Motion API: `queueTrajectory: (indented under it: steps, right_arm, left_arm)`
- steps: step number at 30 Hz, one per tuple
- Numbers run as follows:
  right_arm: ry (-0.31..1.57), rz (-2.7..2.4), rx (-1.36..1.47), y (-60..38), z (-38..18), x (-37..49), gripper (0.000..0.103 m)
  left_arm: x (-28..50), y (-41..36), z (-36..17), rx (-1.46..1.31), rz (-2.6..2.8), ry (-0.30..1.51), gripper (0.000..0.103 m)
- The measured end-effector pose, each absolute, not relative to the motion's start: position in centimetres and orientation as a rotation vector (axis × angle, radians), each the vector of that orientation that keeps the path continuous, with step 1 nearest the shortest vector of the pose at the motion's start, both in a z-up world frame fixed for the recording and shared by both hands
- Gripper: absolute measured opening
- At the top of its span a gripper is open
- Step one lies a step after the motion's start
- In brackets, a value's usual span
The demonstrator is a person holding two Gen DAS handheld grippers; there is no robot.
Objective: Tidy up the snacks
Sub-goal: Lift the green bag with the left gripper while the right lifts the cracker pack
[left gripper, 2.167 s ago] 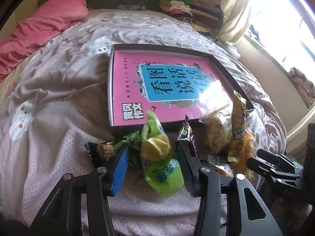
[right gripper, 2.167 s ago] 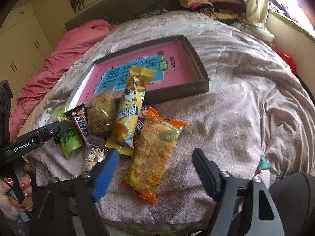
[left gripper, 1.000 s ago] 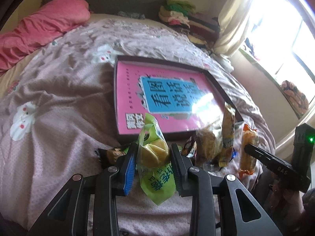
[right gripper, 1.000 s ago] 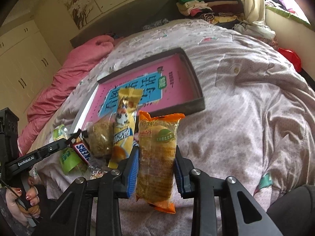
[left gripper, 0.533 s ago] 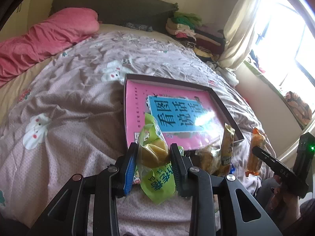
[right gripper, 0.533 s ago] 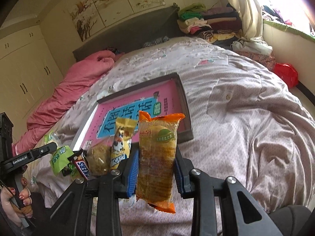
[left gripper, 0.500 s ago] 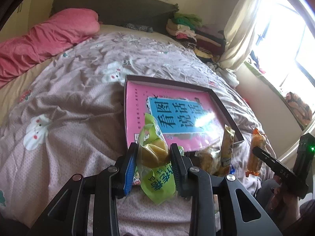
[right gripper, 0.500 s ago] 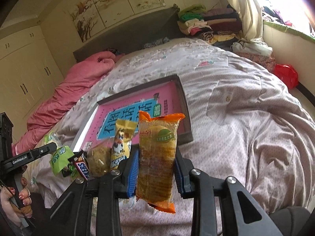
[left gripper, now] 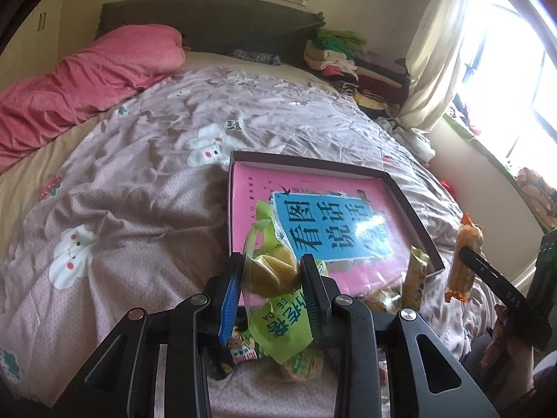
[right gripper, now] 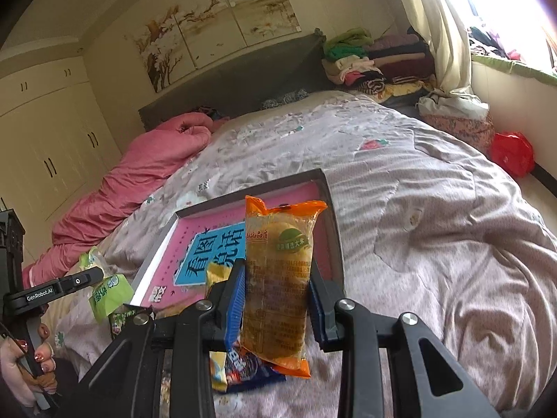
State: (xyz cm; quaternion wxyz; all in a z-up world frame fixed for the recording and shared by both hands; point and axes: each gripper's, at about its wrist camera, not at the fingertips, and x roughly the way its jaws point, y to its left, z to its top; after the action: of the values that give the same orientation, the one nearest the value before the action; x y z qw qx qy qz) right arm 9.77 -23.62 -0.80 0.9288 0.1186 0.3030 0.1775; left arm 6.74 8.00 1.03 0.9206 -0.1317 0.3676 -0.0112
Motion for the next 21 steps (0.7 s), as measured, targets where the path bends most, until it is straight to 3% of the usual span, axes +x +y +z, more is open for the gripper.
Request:
queueTrajectory:
  steps: [21]
  right_arm:
    - [0.590,0.340,0.179,-22.9,-1.3,16.4,0.033]
  left_arm:
    - [11.0,7.5,-0.8,-0.269,0.014,0.795,0.034]
